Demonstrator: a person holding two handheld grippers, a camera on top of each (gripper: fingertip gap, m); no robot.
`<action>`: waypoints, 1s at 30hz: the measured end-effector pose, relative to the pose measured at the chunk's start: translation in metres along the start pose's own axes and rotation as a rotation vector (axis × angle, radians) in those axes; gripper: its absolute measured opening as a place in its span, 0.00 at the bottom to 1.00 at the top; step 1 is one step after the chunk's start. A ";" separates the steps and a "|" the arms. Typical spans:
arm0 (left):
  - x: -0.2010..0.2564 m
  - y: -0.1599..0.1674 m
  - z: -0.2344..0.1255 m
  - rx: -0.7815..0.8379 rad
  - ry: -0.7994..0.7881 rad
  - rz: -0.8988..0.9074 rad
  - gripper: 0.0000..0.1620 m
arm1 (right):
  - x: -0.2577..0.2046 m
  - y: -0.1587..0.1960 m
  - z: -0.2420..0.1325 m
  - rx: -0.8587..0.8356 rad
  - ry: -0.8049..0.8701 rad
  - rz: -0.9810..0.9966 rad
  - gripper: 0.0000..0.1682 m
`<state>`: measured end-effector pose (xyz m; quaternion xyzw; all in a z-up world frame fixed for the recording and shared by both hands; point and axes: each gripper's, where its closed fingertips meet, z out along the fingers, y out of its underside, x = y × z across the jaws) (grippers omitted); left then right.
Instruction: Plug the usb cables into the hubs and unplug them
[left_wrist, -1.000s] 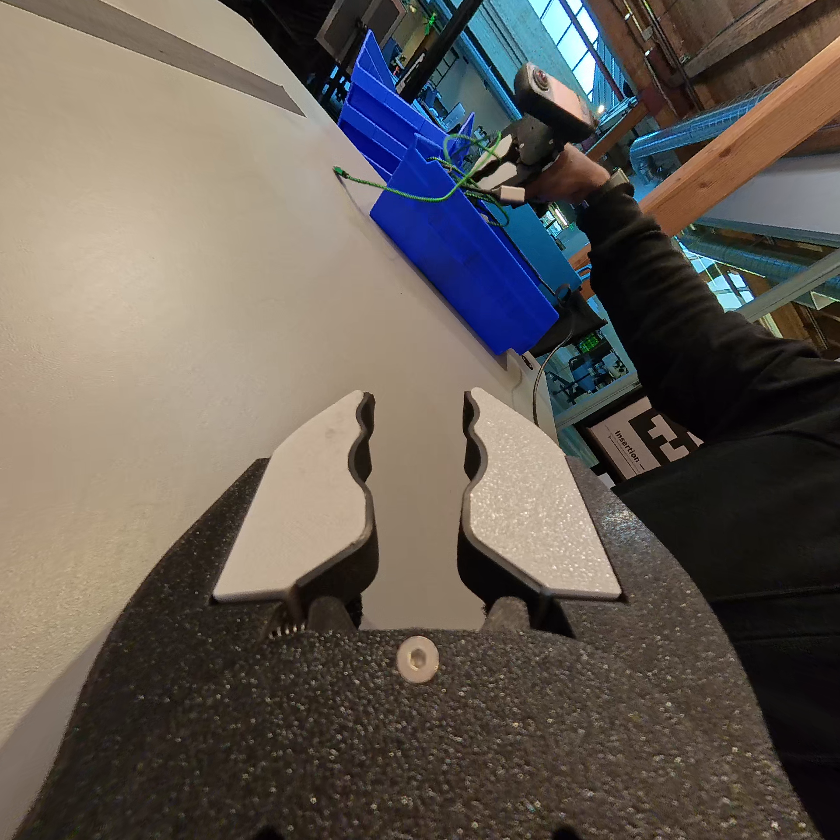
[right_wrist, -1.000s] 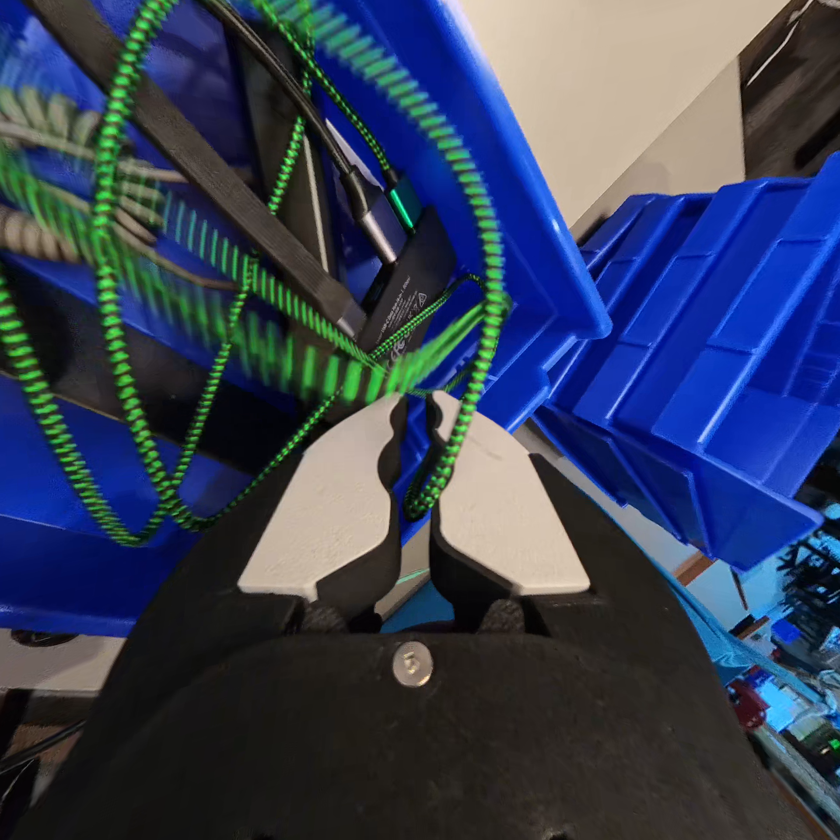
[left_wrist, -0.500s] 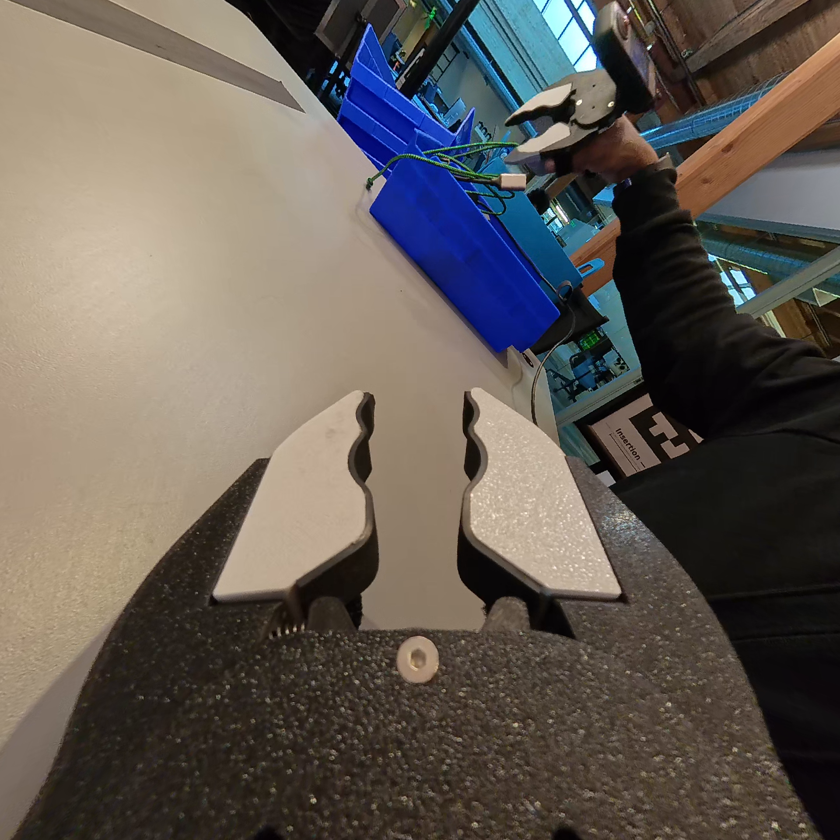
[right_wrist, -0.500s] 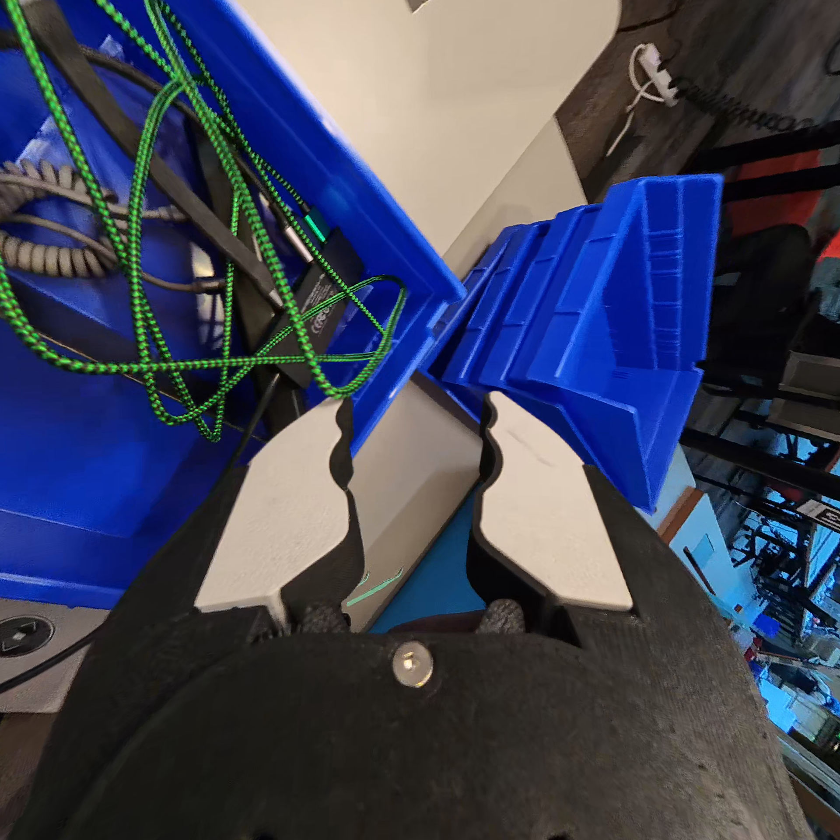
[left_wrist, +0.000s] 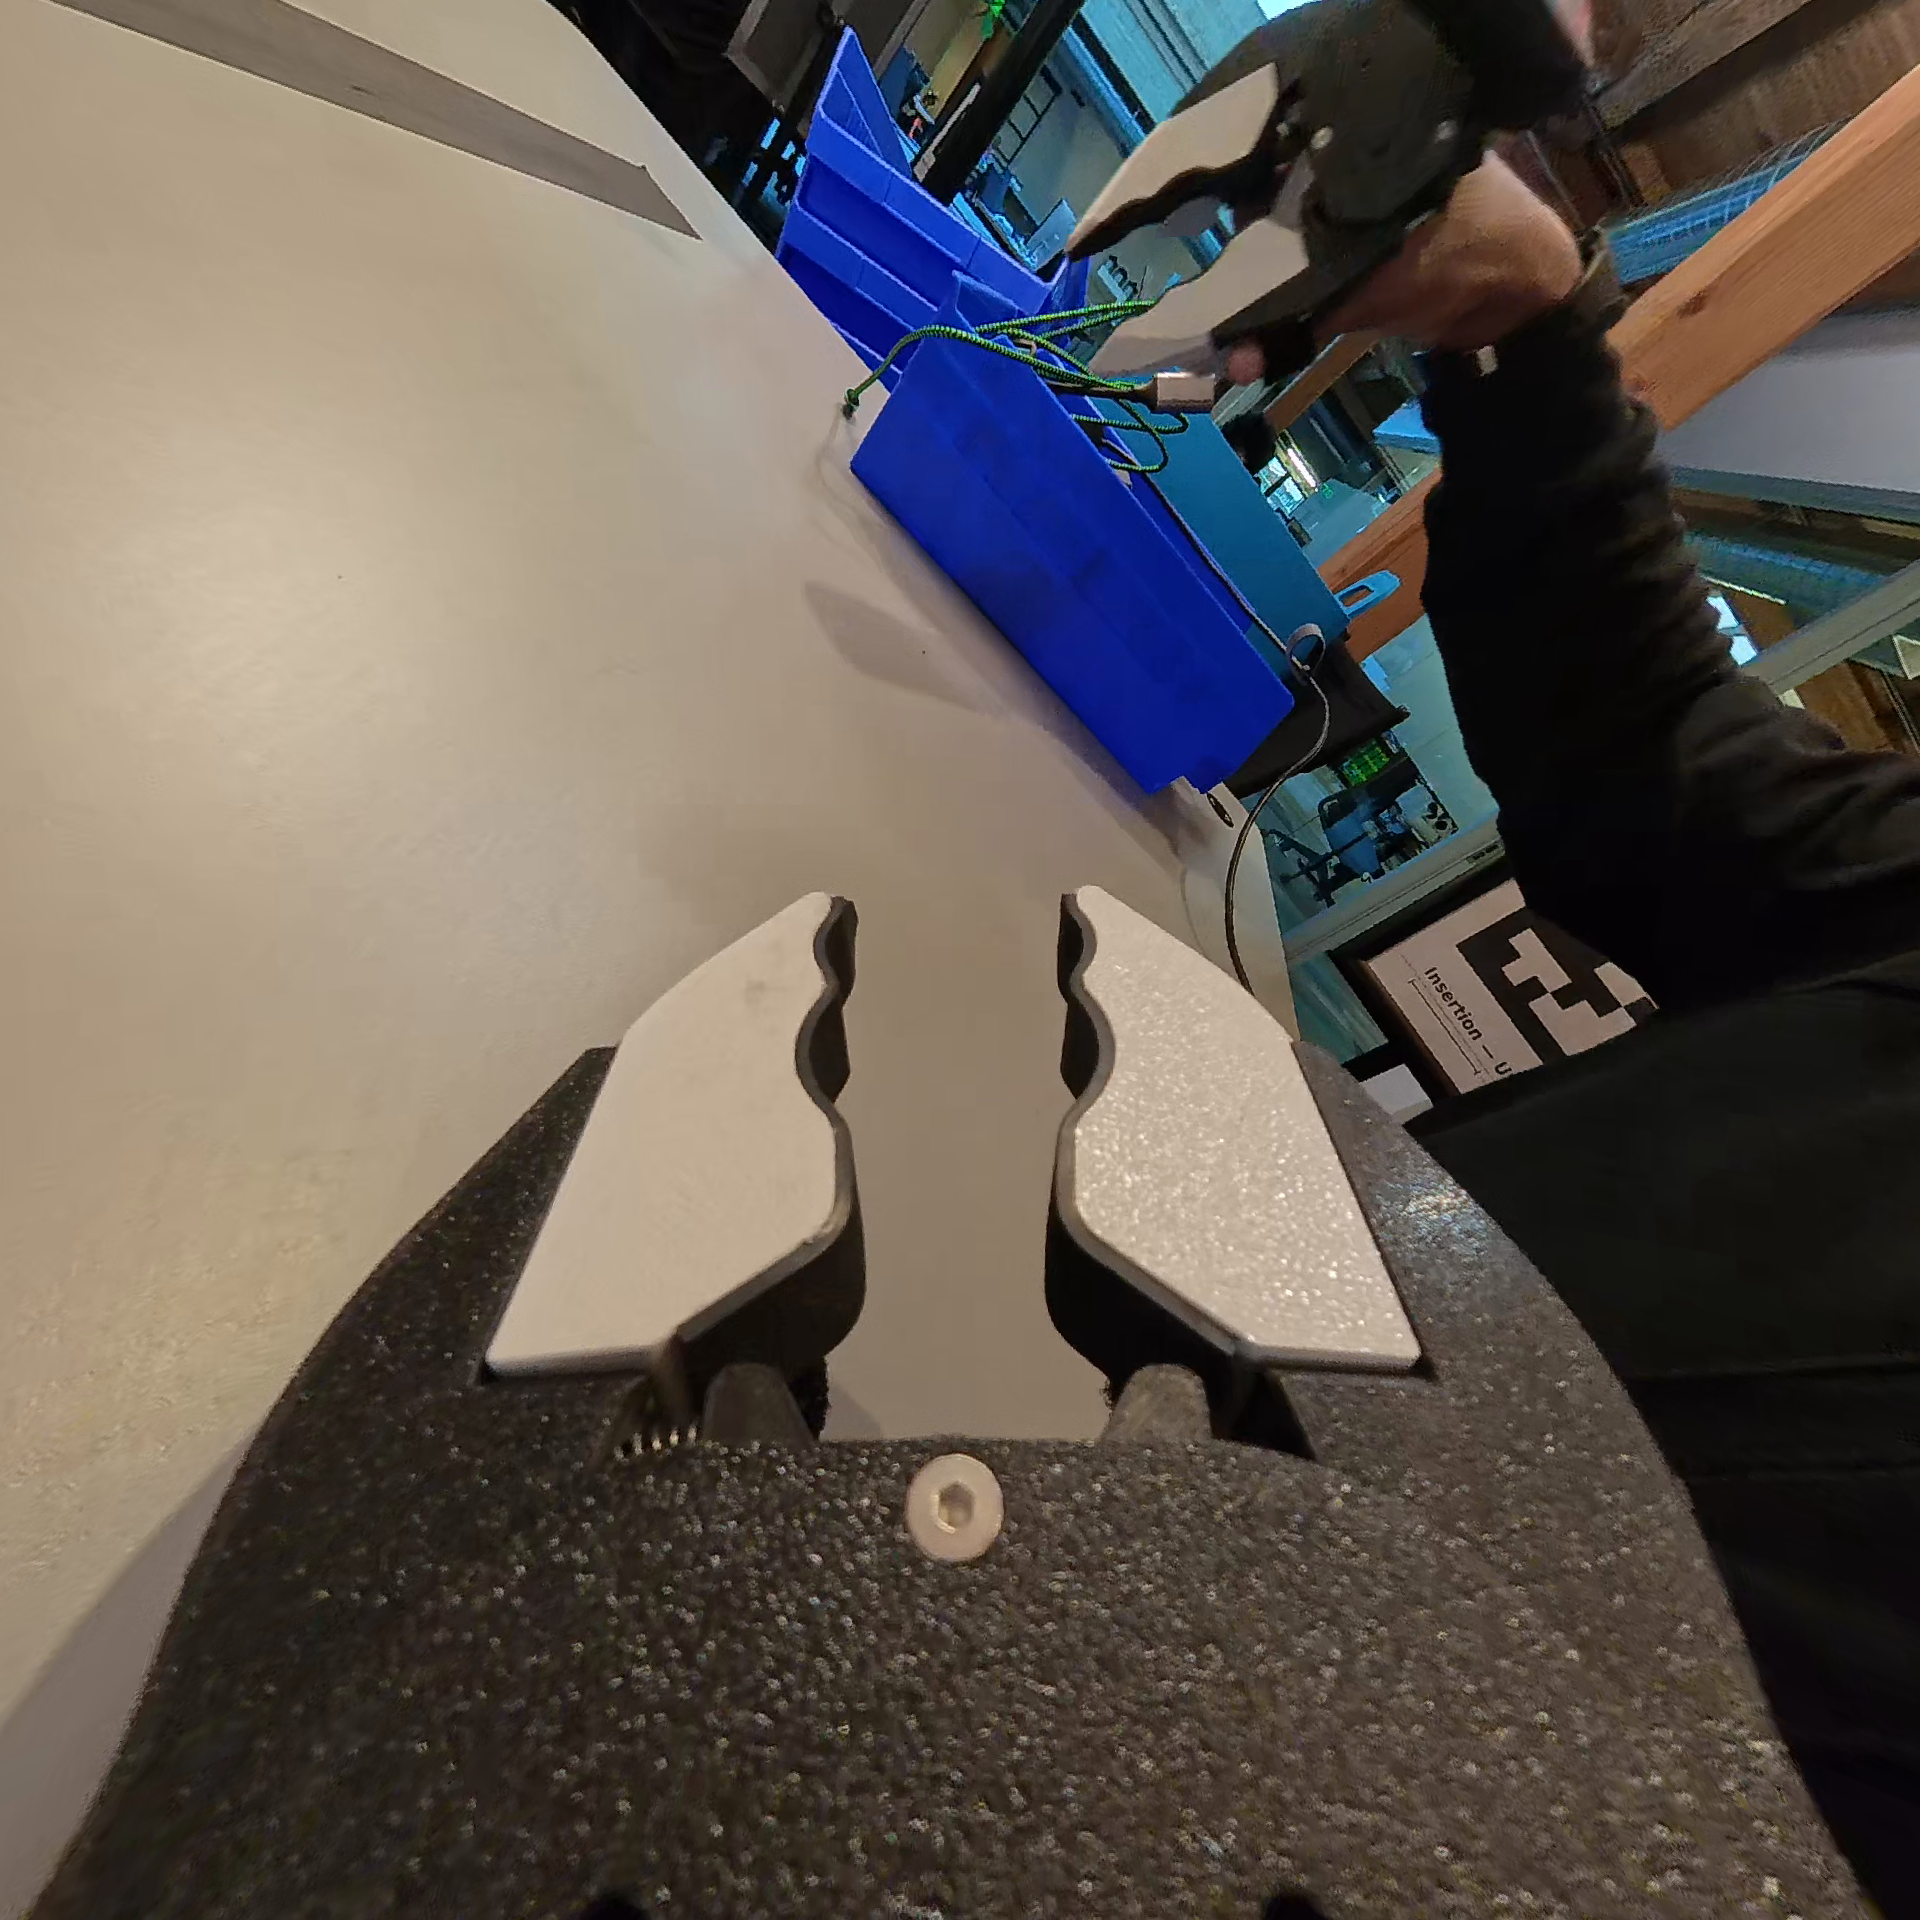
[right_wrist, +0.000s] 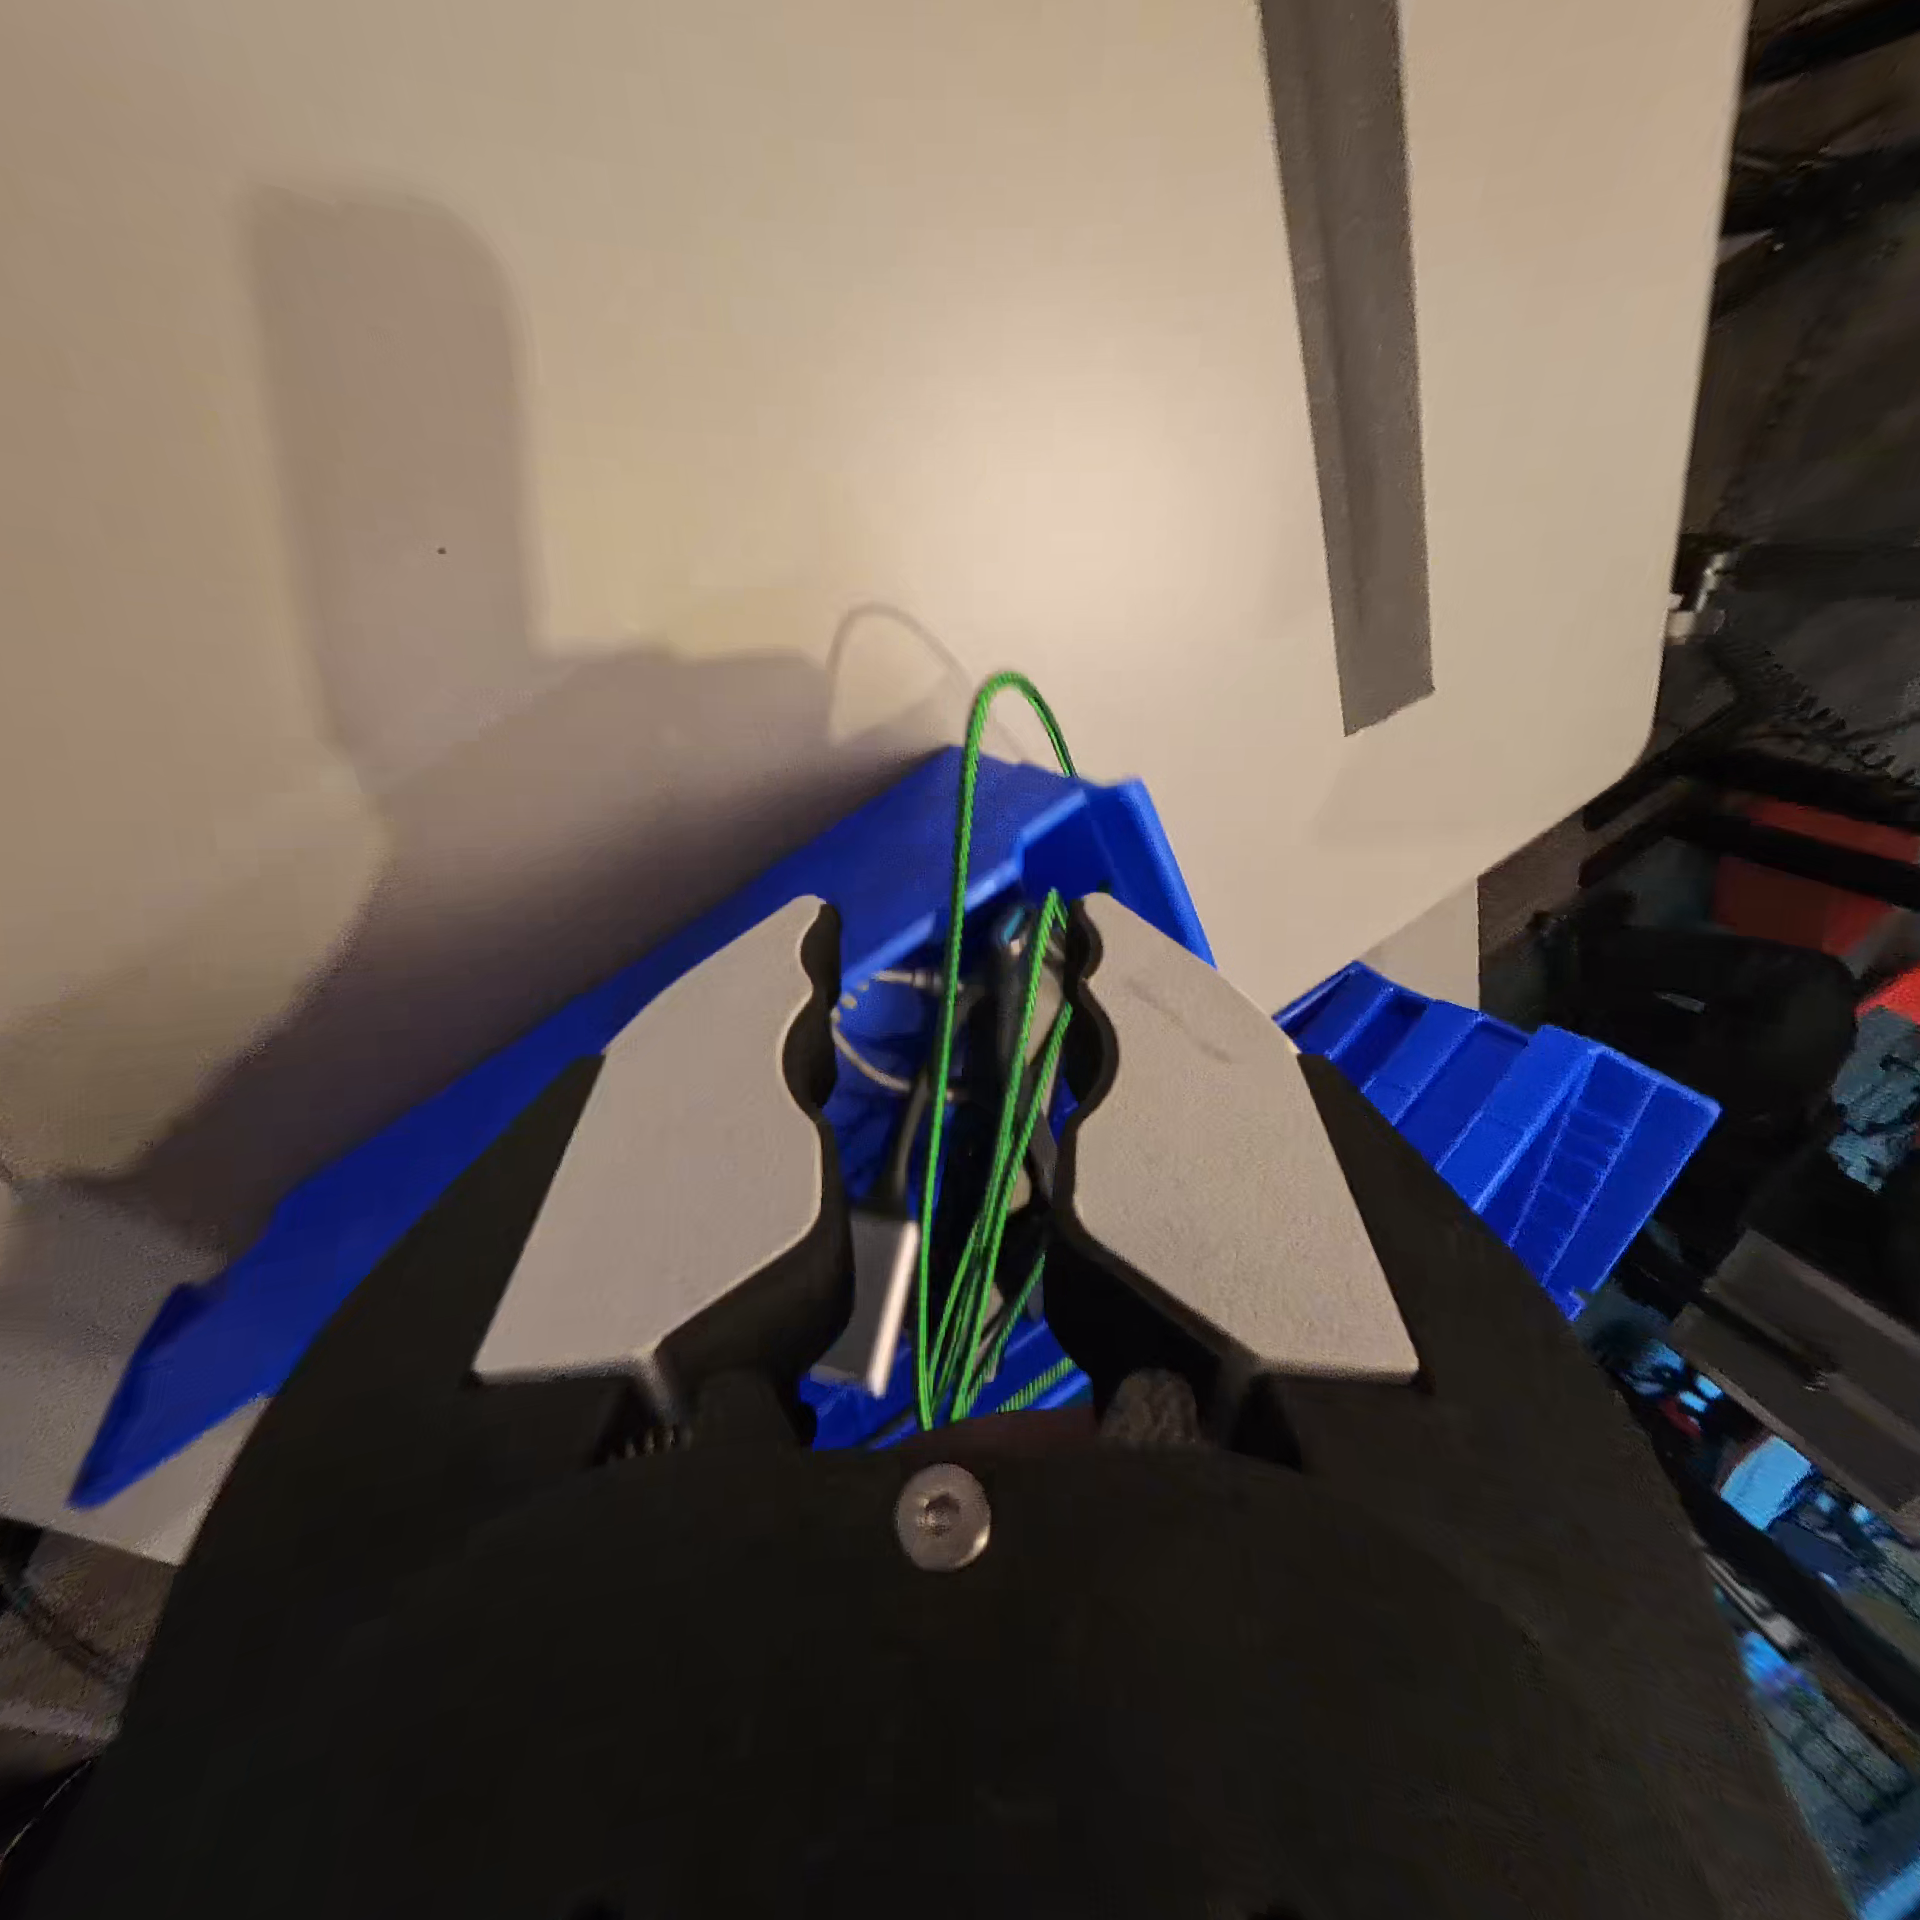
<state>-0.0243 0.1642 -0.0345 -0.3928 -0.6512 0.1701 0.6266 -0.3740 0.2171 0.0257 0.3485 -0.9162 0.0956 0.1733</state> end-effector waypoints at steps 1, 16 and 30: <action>0.000 0.000 0.000 0.004 0.000 -0.002 0.23 | -0.003 -0.006 0.012 -0.028 -0.006 -0.013 0.26; 0.000 0.002 0.002 -0.019 0.005 -0.007 0.23 | 0.066 0.009 -0.024 0.087 0.189 0.157 0.01; -0.001 0.004 0.004 -0.032 -0.009 -0.002 0.23 | 0.056 0.112 -0.045 -0.051 0.084 0.234 0.01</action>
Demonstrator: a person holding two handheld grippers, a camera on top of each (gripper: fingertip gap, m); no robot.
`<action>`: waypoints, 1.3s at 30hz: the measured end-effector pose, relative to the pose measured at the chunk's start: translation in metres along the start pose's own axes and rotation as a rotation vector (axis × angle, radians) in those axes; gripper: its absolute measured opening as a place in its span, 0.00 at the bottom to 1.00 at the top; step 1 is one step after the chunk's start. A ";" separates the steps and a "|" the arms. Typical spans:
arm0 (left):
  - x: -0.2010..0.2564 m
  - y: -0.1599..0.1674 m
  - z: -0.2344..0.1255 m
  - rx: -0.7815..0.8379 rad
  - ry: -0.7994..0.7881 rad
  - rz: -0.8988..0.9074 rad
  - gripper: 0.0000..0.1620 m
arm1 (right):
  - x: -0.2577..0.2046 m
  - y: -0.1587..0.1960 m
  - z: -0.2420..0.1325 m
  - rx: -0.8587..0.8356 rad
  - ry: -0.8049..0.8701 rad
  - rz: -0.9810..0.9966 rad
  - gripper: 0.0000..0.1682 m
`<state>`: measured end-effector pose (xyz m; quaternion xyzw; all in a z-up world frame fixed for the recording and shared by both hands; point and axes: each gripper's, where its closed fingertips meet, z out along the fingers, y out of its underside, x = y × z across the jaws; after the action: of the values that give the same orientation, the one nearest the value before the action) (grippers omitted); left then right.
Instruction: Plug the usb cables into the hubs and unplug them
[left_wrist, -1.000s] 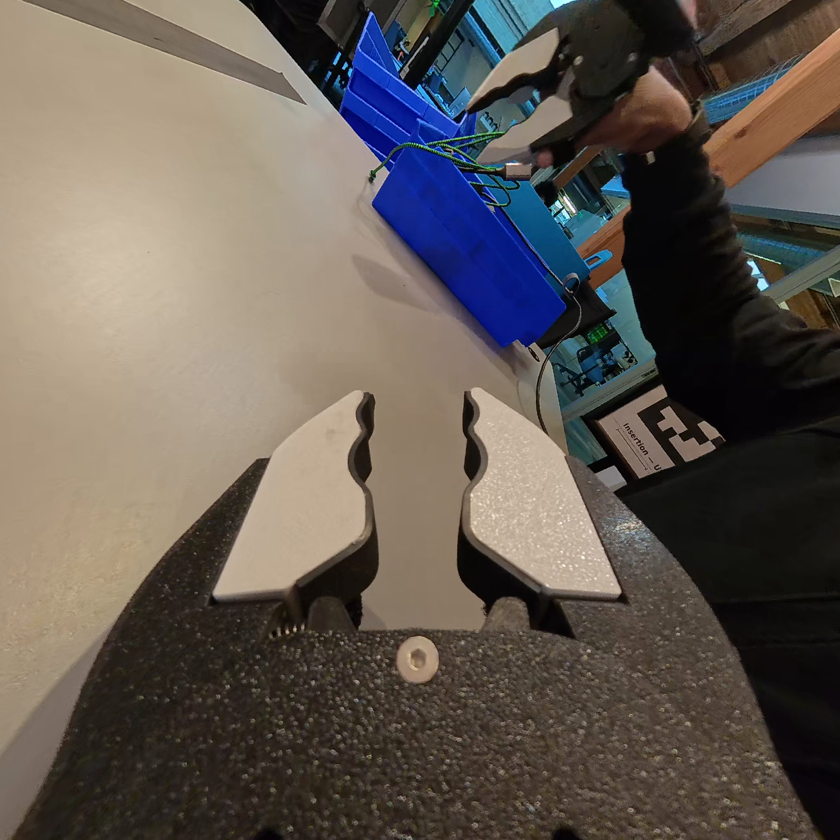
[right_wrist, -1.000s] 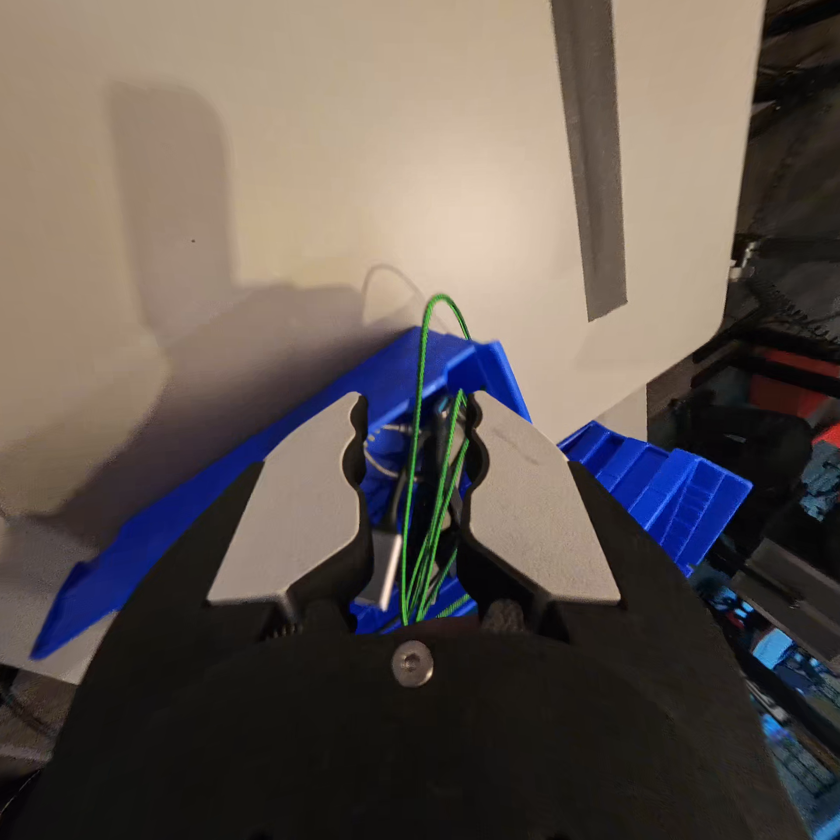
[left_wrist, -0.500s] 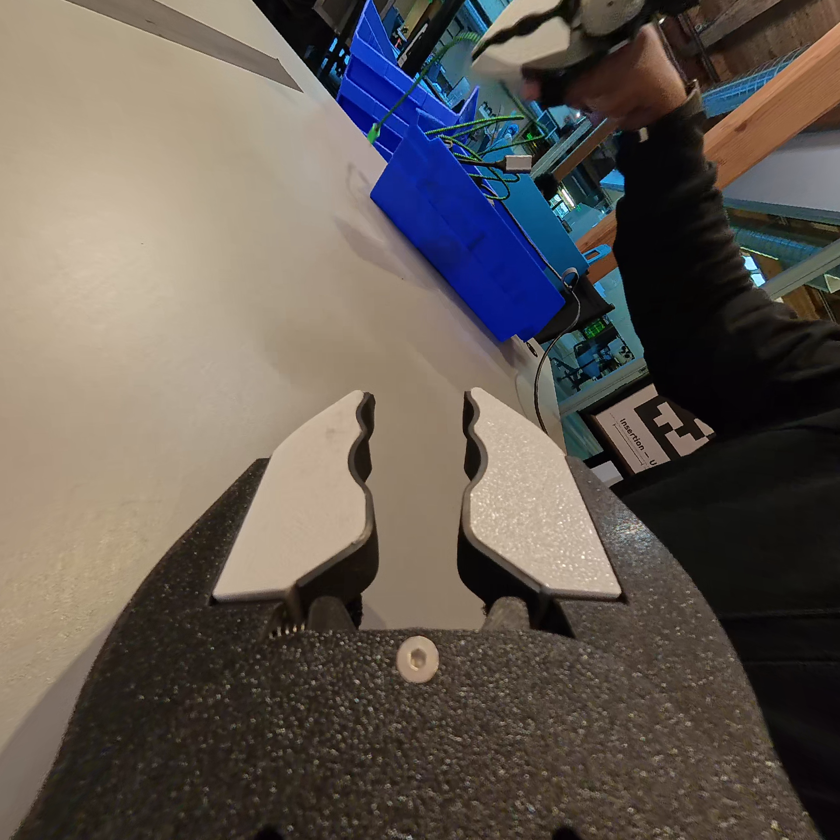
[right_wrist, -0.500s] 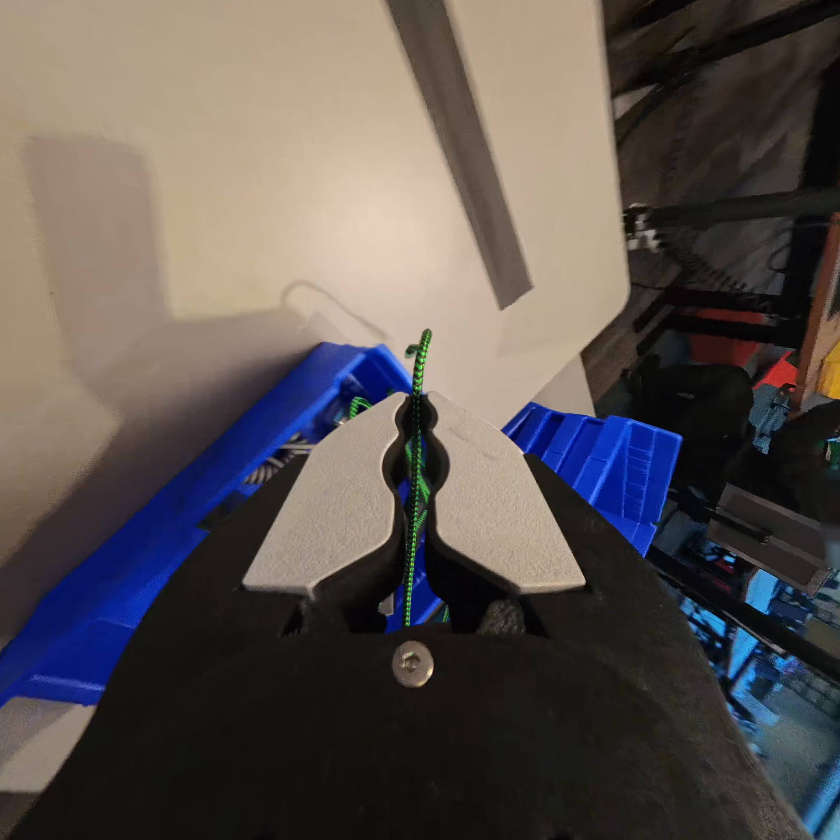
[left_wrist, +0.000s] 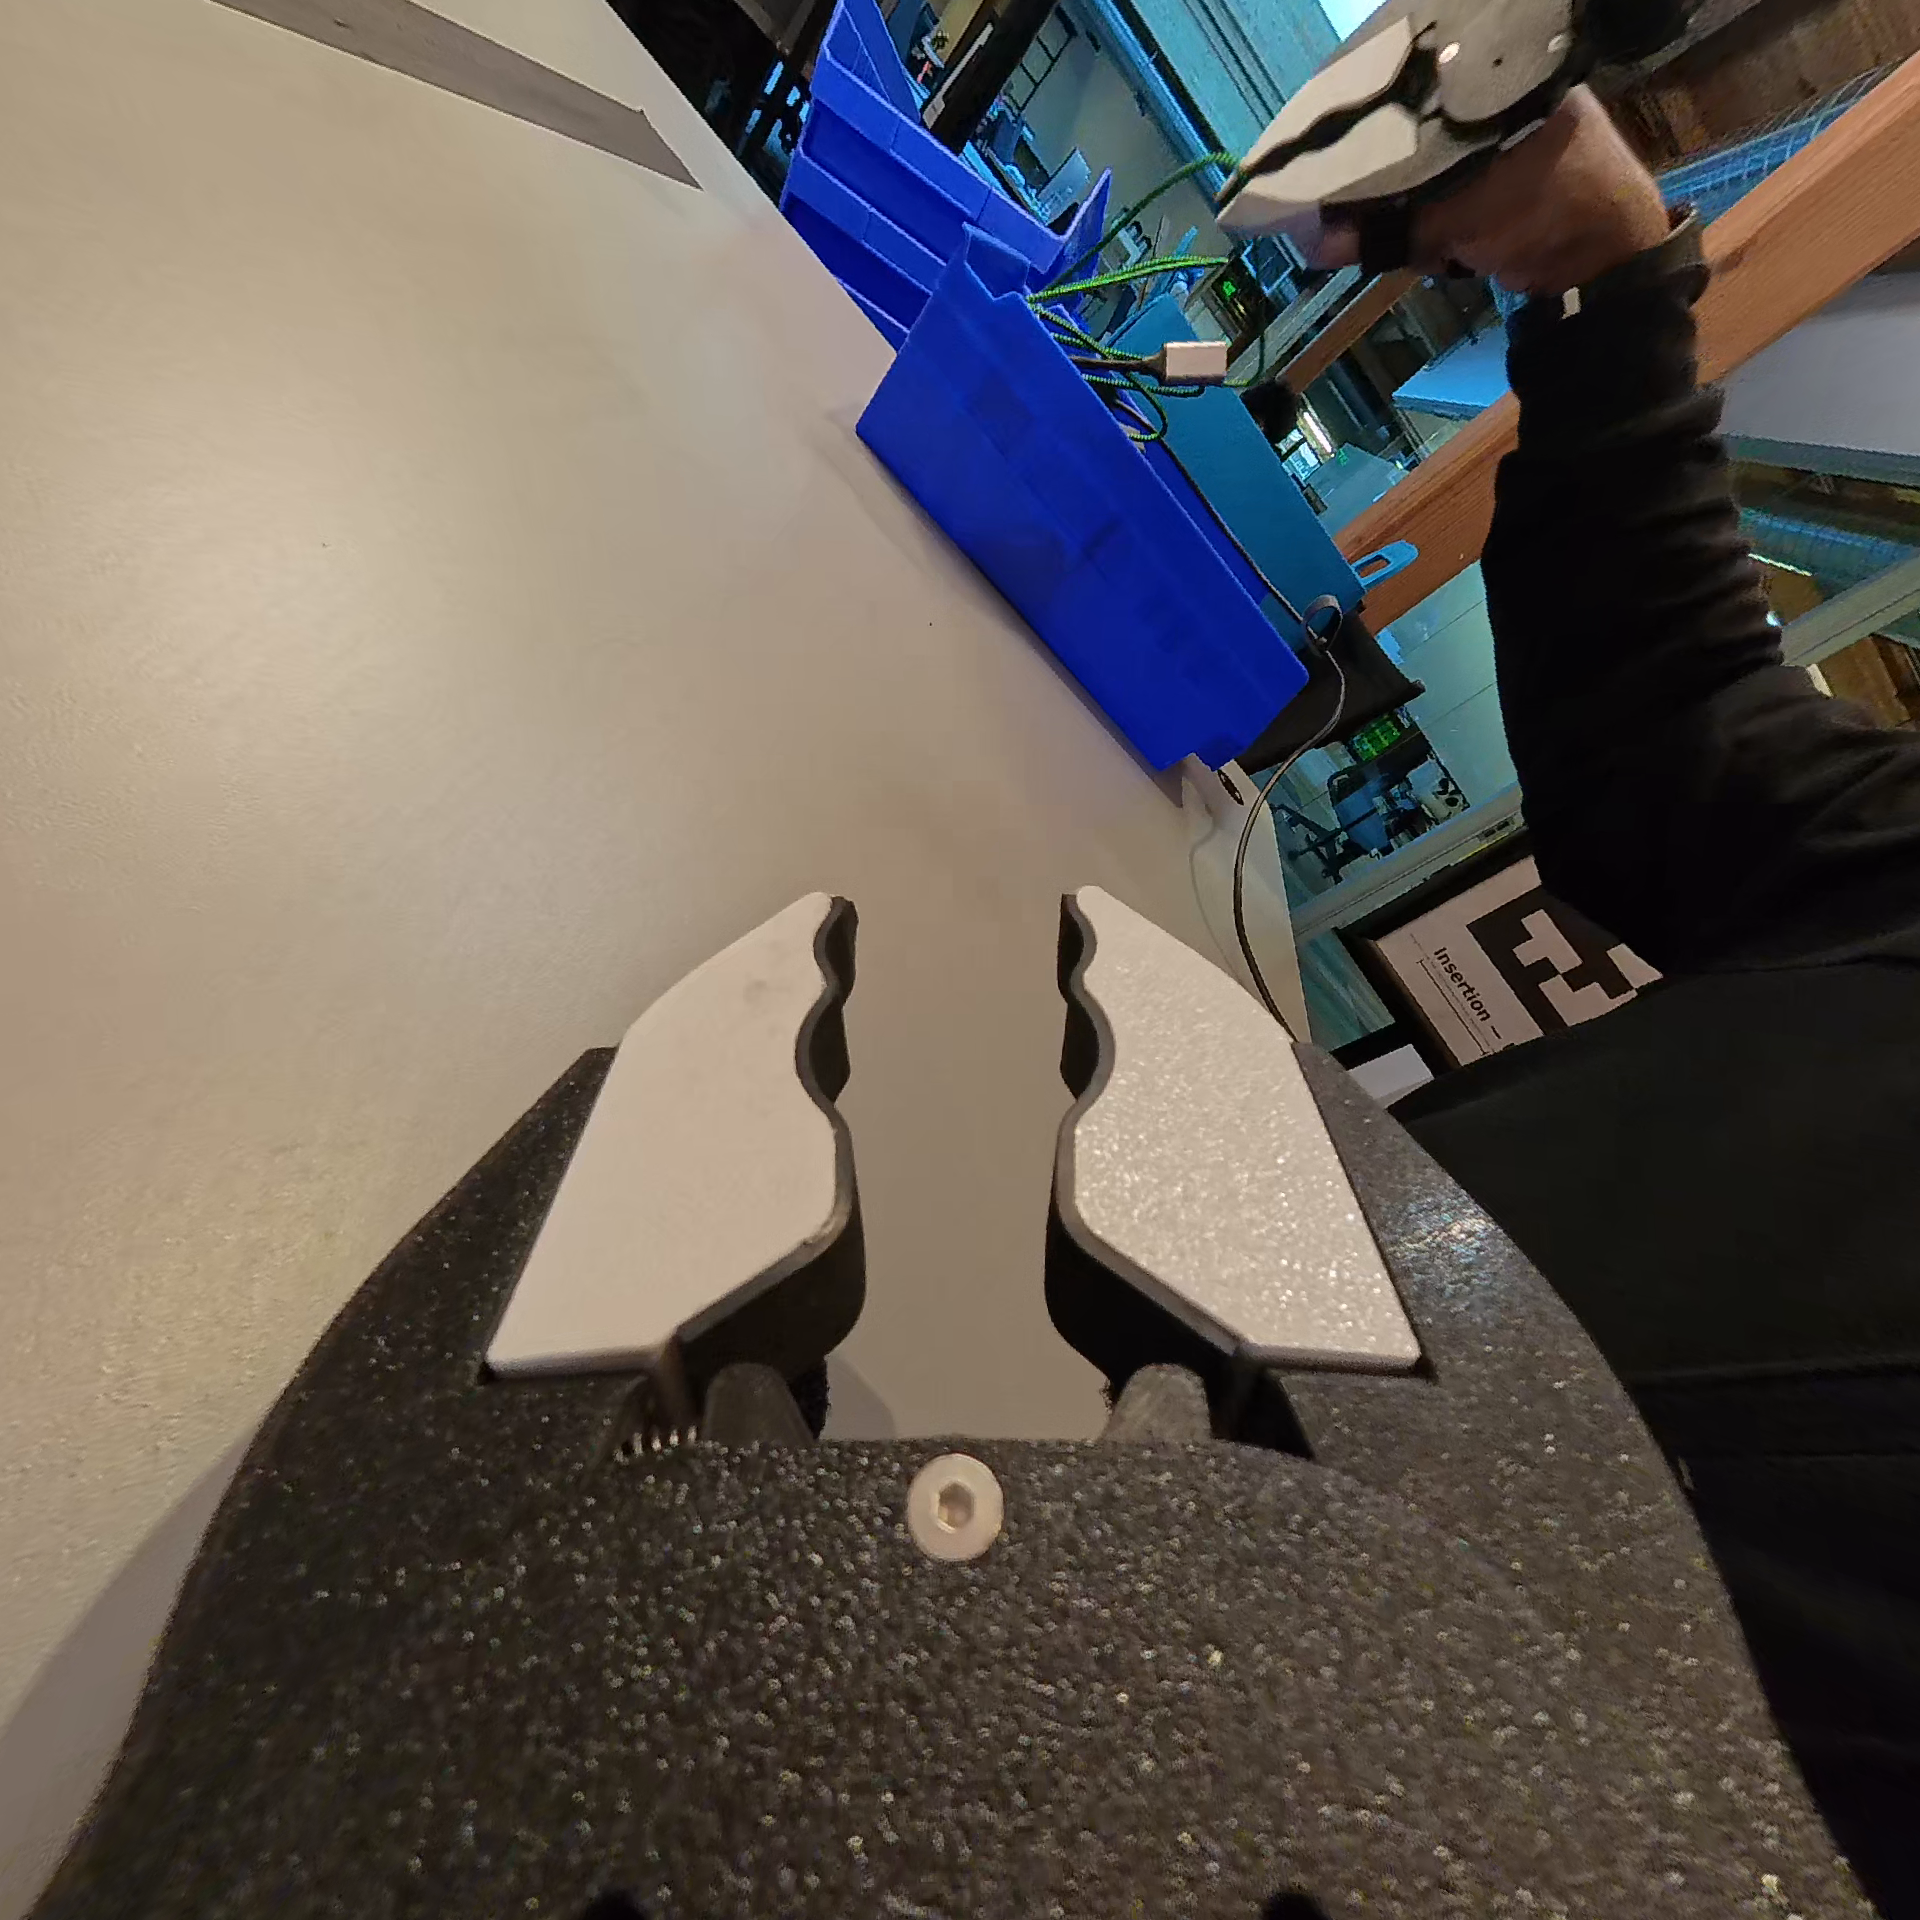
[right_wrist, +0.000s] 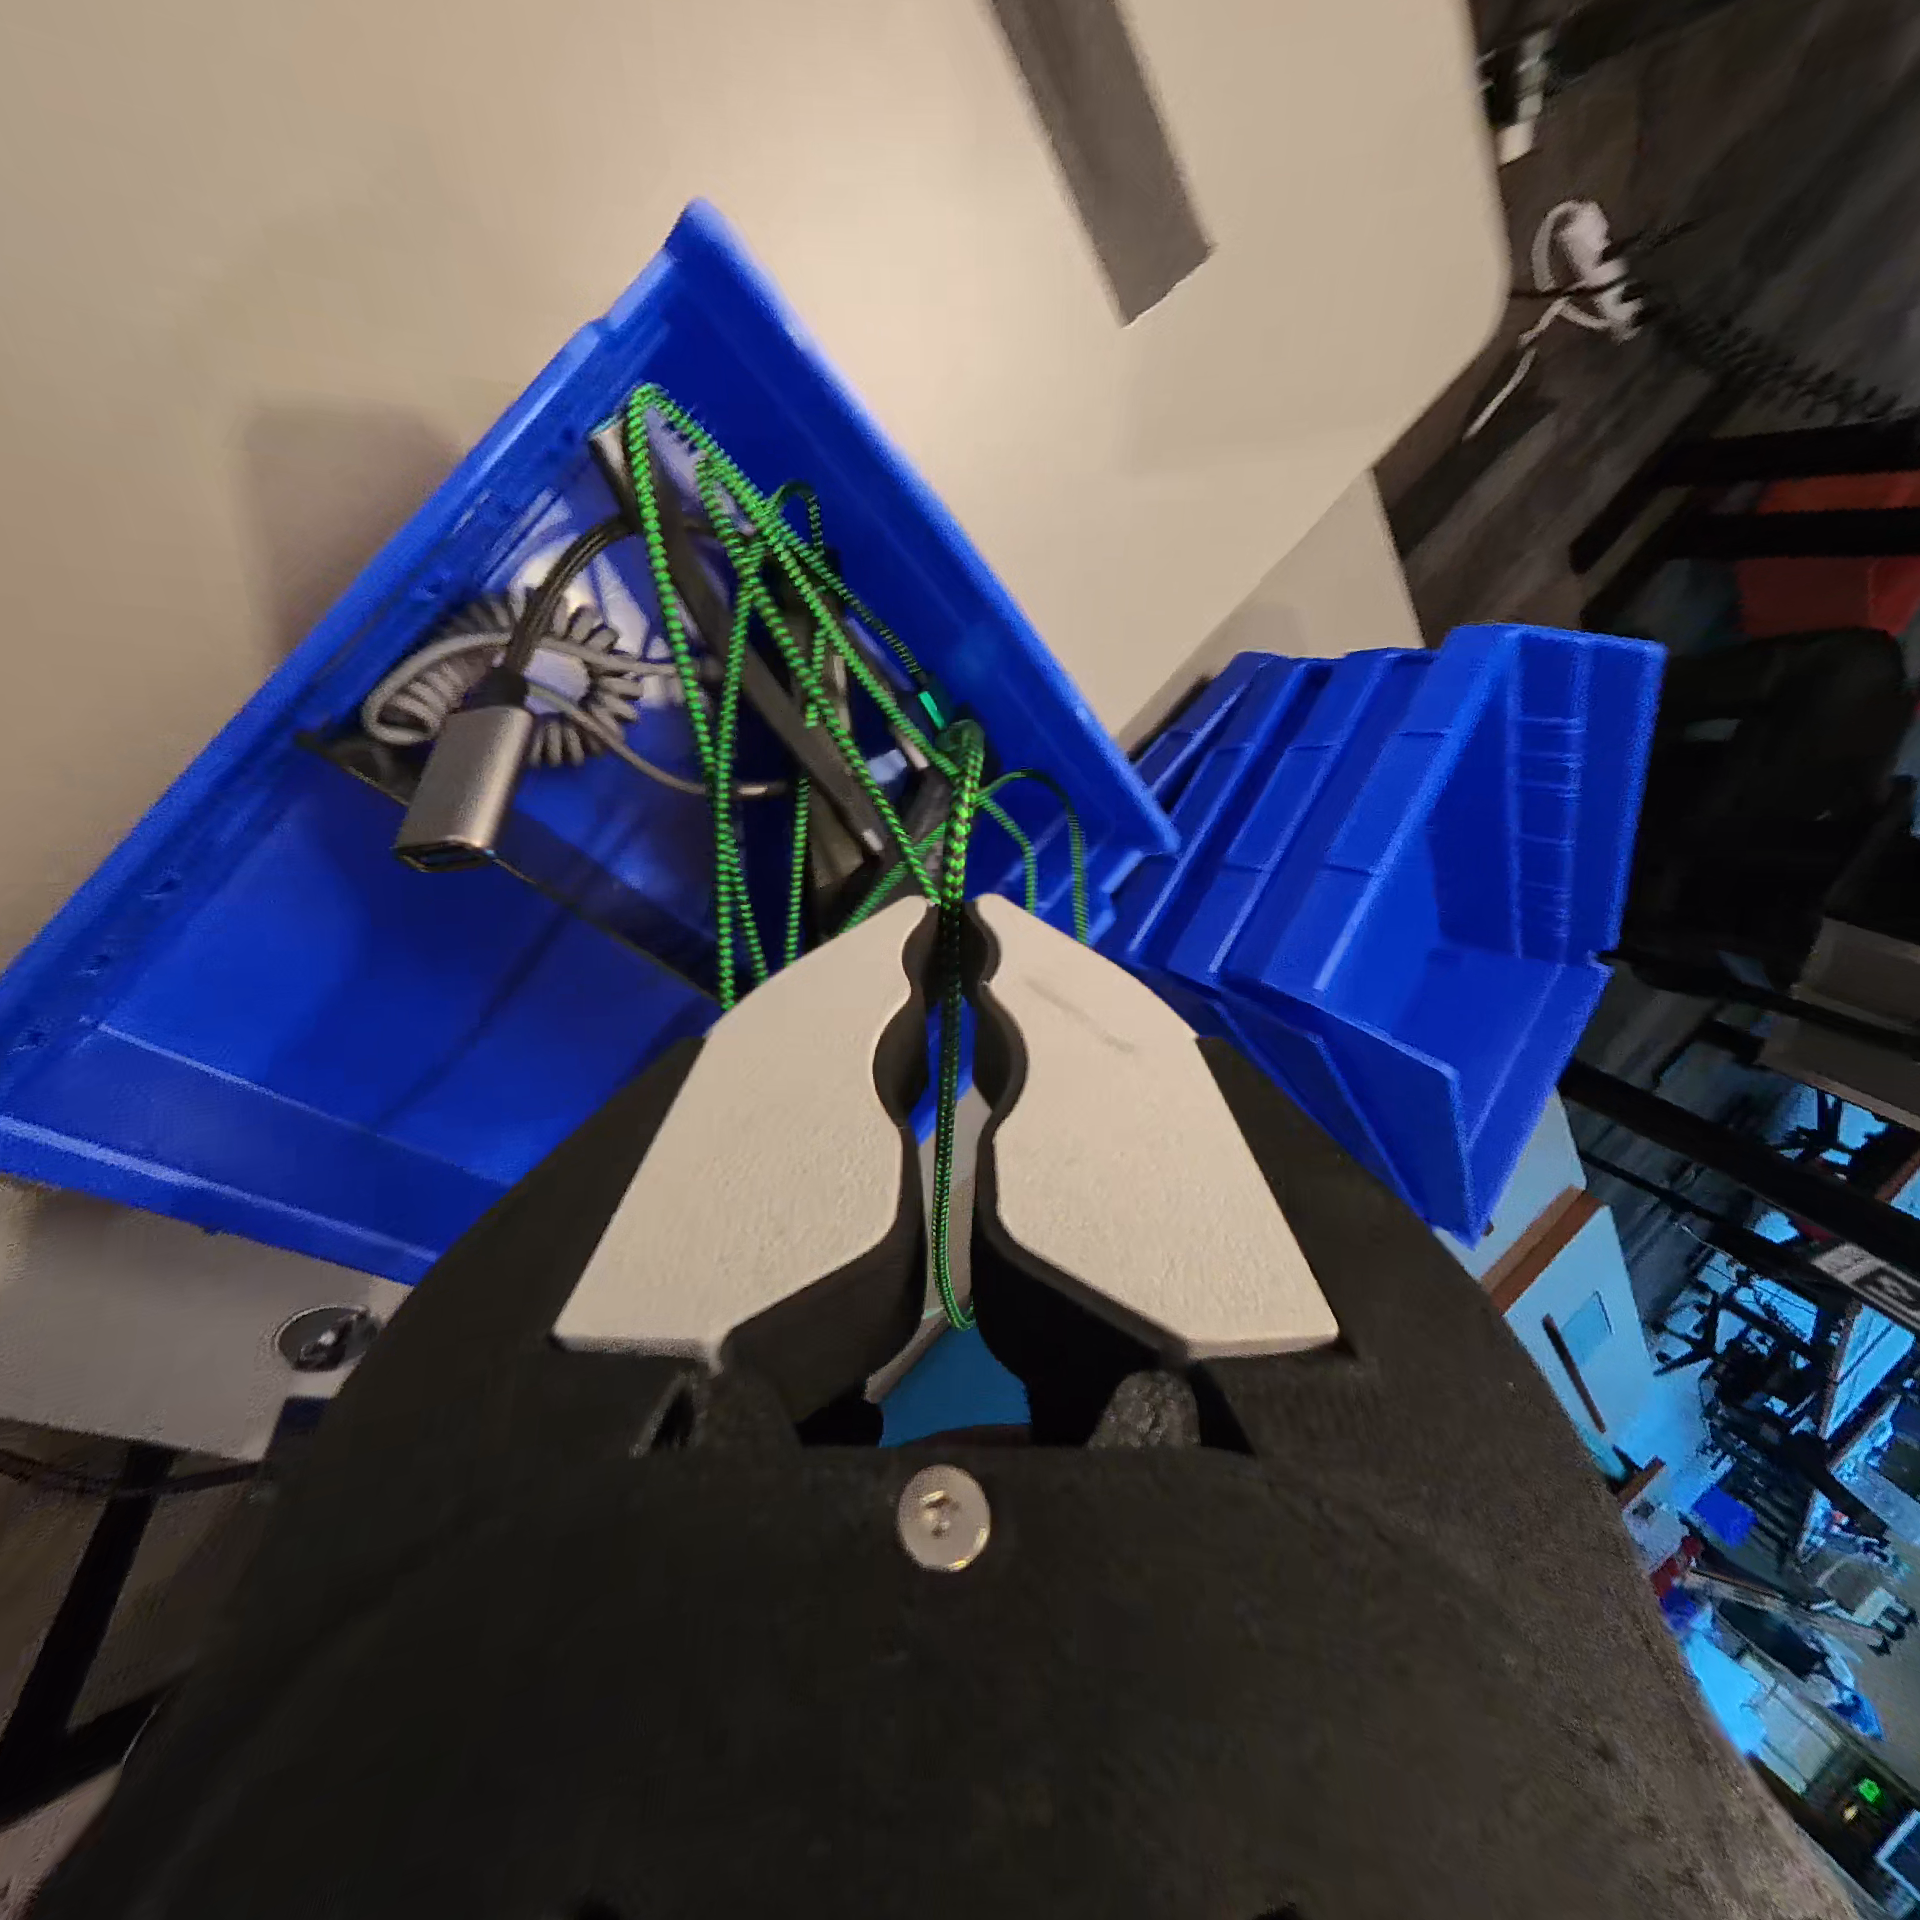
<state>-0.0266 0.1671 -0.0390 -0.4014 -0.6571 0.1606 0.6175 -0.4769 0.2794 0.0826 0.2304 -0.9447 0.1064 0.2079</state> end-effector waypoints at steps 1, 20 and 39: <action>0.000 0.000 0.000 0.001 0.000 0.000 0.23 | -0.008 0.001 0.010 -0.035 -0.023 -0.024 0.01; 0.000 0.003 0.001 -0.018 -0.003 0.005 0.23 | -0.006 -0.036 -0.006 0.230 -0.072 0.060 0.36; 0.000 0.005 0.003 -0.033 -0.013 0.008 0.23 | -0.269 0.029 -0.053 0.212 -0.454 -0.439 0.20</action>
<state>-0.0272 0.1714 -0.0431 -0.4132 -0.6618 0.1549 0.6060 -0.2554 0.4251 0.0076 0.4667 -0.8783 0.1029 -0.0152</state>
